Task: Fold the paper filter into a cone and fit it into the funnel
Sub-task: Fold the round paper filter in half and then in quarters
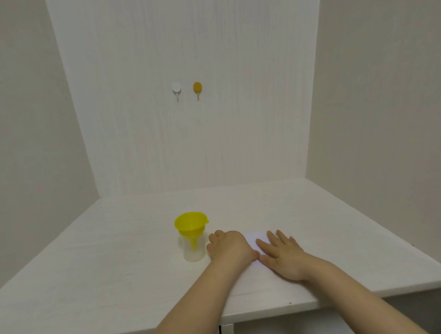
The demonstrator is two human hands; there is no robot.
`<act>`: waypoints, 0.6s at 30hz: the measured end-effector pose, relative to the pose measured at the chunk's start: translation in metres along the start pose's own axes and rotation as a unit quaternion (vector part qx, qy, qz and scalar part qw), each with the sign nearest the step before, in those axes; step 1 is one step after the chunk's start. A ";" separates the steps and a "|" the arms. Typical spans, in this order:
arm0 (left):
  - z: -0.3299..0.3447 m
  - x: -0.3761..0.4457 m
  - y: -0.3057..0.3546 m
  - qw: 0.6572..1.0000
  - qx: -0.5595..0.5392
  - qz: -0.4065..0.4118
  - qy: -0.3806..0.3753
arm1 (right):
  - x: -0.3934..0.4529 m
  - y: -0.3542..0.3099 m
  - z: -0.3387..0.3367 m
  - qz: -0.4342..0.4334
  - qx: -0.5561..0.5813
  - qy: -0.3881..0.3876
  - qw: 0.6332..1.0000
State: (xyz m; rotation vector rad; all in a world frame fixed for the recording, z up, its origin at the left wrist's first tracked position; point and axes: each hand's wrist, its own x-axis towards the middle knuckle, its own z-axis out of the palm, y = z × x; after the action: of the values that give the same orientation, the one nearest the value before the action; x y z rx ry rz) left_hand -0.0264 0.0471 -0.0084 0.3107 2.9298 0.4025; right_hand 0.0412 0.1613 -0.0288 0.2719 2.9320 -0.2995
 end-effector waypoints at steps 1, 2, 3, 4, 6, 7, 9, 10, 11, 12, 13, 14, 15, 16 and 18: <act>-0.002 0.000 0.002 1.000 -0.003 -0.003 -0.007 | 0.001 0.000 0.001 -0.001 -0.003 0.001 1.000; -0.003 0.001 0.003 1.000 -0.005 -0.005 -0.011 | 0.001 0.000 0.002 -0.002 -0.004 0.003 1.000; -0.004 0.000 0.004 1.000 -0.008 -0.006 -0.014 | 0.001 0.000 0.003 -0.003 -0.004 0.005 1.000; -0.004 0.002 0.004 1.000 -0.011 -0.005 -0.017 | 0.001 0.001 0.003 -0.004 -0.002 0.007 1.000; -0.004 0.002 0.005 1.000 -0.027 -0.003 -0.016 | 0.000 0.001 0.004 -0.009 0.006 0.020 1.000; -0.004 0.000 0.005 0.999 -0.043 0.003 -0.007 | 0.000 0.001 0.004 -0.013 0.016 0.030 0.999; -0.002 -0.003 0.003 0.996 -0.089 0.022 0.012 | -0.004 0.001 0.004 -0.018 0.056 0.057 0.997; -0.002 -0.005 0.001 0.992 -0.121 0.035 0.018 | -0.006 0.001 0.004 -0.014 0.091 0.072 0.993; -0.001 -0.008 -0.001 0.986 -0.158 0.050 0.023 | -0.008 0.002 0.003 -0.007 0.134 0.087 0.987; -0.001 -0.010 -0.003 0.978 -0.191 0.073 0.030 | -0.010 0.003 0.003 0.001 0.177 0.106 0.978; 0.000 -0.011 -0.005 0.970 -0.222 0.090 0.037 | -0.011 0.003 0.002 0.006 0.215 0.128 0.968; -0.001 -0.014 -0.008 0.962 -0.249 0.107 0.045 | -0.013 0.003 0.001 0.010 0.247 0.151 0.957; -0.001 -0.016 -0.010 0.952 -0.278 0.118 0.050 | -0.013 0.003 0.001 0.014 0.281 0.175 0.944; -0.002 -0.019 -0.013 0.941 -0.308 0.130 0.055 | -0.014 0.003 0.000 0.018 0.321 0.196 0.927; -0.007 -0.024 -0.018 0.917 -0.367 0.145 0.062 | -0.018 0.003 -0.004 0.023 0.397 0.226 0.889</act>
State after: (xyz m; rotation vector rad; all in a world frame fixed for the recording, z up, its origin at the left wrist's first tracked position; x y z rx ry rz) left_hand -0.0074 0.0231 -0.0037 0.6117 2.5845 1.5441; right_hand 0.0587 0.1618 -0.0219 0.5776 3.0386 -1.6279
